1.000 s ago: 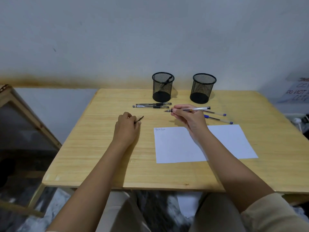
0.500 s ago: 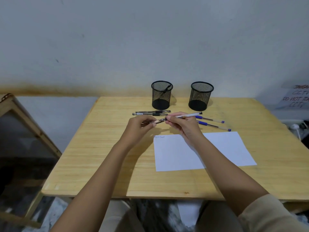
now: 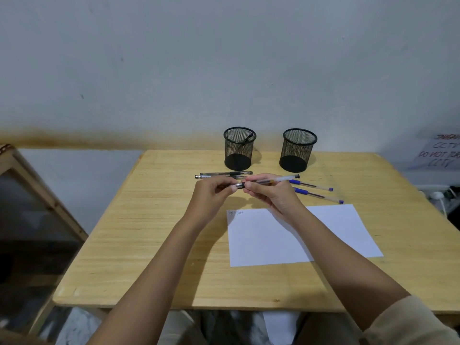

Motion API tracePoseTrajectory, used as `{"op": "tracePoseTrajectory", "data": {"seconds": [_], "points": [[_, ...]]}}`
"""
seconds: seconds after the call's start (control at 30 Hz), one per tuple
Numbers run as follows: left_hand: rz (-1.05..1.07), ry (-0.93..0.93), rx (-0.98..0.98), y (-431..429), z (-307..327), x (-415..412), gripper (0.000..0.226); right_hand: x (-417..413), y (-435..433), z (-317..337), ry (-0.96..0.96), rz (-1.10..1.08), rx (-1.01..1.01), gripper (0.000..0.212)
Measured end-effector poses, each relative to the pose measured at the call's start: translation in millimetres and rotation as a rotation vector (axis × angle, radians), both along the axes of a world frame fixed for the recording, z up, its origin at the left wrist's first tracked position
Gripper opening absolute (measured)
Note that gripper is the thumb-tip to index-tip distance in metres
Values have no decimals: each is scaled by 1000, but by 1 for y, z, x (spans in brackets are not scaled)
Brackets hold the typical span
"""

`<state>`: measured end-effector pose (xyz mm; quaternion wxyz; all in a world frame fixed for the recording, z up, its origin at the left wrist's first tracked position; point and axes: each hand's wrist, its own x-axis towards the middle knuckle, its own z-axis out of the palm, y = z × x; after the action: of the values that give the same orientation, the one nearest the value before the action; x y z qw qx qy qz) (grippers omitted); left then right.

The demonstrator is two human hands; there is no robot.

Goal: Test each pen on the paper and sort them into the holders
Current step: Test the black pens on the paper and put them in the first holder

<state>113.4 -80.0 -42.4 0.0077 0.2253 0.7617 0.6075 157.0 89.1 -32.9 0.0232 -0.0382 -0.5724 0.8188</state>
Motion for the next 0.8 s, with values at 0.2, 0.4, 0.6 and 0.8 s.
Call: {"op": "tracePoseTrajectory", "data": {"seconds": [0.2, 0.4, 0.6, 0.8], "points": [[-2, -11, -25, -2, 13, -9, 20, -5, 18, 8, 25, 13, 10, 26], [31, -14, -50, -11, 26, -29, 14, -9, 44, 19, 108, -36, 466, 14], [-29, 109, -36, 7, 69, -55, 21, -29, 42, 41, 126, 111, 1042, 17], [105, 190, -14, 35, 96, -84, 13, -60, 47, 46, 199, -233, 829, 20]]}}
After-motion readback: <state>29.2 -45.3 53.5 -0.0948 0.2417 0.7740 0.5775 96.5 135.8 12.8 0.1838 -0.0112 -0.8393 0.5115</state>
